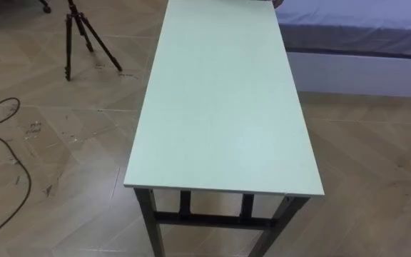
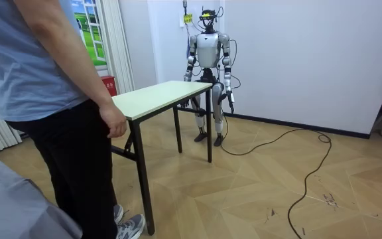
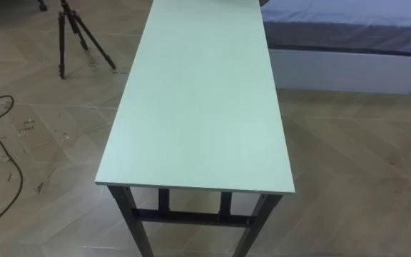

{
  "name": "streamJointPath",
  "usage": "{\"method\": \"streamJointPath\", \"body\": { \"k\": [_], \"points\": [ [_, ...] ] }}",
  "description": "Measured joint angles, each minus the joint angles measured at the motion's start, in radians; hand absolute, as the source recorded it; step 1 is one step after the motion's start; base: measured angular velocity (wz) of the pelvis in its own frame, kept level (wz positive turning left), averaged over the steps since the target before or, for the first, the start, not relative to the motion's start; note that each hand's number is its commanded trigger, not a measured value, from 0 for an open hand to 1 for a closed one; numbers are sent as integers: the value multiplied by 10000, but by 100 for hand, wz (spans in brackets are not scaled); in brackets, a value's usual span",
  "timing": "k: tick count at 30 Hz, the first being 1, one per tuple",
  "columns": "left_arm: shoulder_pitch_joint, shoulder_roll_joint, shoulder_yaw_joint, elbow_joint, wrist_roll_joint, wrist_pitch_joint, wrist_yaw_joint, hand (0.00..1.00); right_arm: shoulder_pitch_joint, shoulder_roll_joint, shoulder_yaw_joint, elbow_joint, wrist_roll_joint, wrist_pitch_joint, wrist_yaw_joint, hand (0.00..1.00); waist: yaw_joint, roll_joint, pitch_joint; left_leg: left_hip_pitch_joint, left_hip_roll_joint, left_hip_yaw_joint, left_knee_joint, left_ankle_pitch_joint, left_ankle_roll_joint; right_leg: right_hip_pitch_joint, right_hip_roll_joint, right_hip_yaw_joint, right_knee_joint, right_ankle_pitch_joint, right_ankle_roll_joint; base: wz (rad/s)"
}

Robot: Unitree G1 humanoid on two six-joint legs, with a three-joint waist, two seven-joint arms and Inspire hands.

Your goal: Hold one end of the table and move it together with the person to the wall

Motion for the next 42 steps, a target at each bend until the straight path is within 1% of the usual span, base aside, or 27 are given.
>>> {"method": "streamJointPath", "body": {
  "k": [3,11,15,19,22,24,25,28,30,31,33,36,38,42],
  "points": [
    [-28,0,7,0,1,32,-7,0,-2,0,1,6,22,0,26,0,11,8,5,0,2,2,6,0,0,-15,1,4,-2,0,0,0],
    [-90,12,18,29,-37,102,-113,0,-27,-6,6,139,316,10,259,0,27,22,-13,2,-7,-3,42,0,0,-12,-10,37,-3,0,0,0],
    [-95,38,37,116,-705,115,-566,0,-122,-17,-16,318,415,1,514,0,24,83,-13,32,-5,1,52,1,0,24,-13,18,-13,0,0,0],
    [50,23,33,126,-1927,117,-937,0,-103,-23,-31,301,446,1,847,0,11,96,-10,28,2,24,62,1,0,28,-10,8,-16,0,0,0],
    [91,17,32,124,-2677,117,-1236,0,-27,-21,-68,58,447,2,1097,0,17,119,-11,-8,14,17,83,0,0,14,-14,1,-11,0,0,0],
    [87,14,31,124,-3028,117,-1473,0,-2,-40,-245,-38,472,-1,1176,0,34,147,-20,-107,17,10,77,-2,2,-56,-27,-8,-2,0,0,0],
    [85,13,33,125,-3162,117,-1645,0,-4,-60,-404,-87,504,-2,1252,0,66,176,-19,-177,12,16,91,-1,2,-121,-33,-11,5,0,0,0],
    [86,17,36,158,-3544,123,-2060,0,20,-114,-516,-121,889,-4,1346,0,57,244,-11,-259,4,12,185,-1,1,-160,-35,-5,5,0,0,0],
    [80,19,36,160,-3561,156,-2252,0,21,-146,-586,-128,917,-3,1444,0,58,263,-5,-284,2,14,201,0,0,-181,-26,-5,11,0,0,0],
    [72,27,38,160,-3561,161,-2384,0,20,-159,-599,-145,923,-3,1494,0,56,266,-9,-313,2,14,202,0,-1,-206,-23,-16,14,0,0,0],
    [39,29,-4,132,-3701,166,-2558,0,23,-180,-577,-264,1009,3,1527,0,66,209,-33,-407,-2,15,224,1,-2,-275,-26,-12,20,0,0,0],
    [118,36,-101,-247,-4144,238,-2852,0,189,-201,-569,-1083,1292,67,1592,0,38,180,-5,-468,-3,35,243,1,-3,-336,-30,-24,20,0,0,0],
    [127,54,-197,-628,-4455,340,-3008,0,230,-196,-573,-1614,1301,77,1759,0,-11,181,-6,-472,-6,17,322,1,-3,-329,-42,-86,21,1,-1,2],
    [143,108,-485,-1276,-5553,362,-3518,0,244,-167,-584,-2523,1545,105,2184,0,-5,213,-13,-477,-14,53,363,2,-3,-306,-66,-124,22,1,-1,2]
  ]
}}
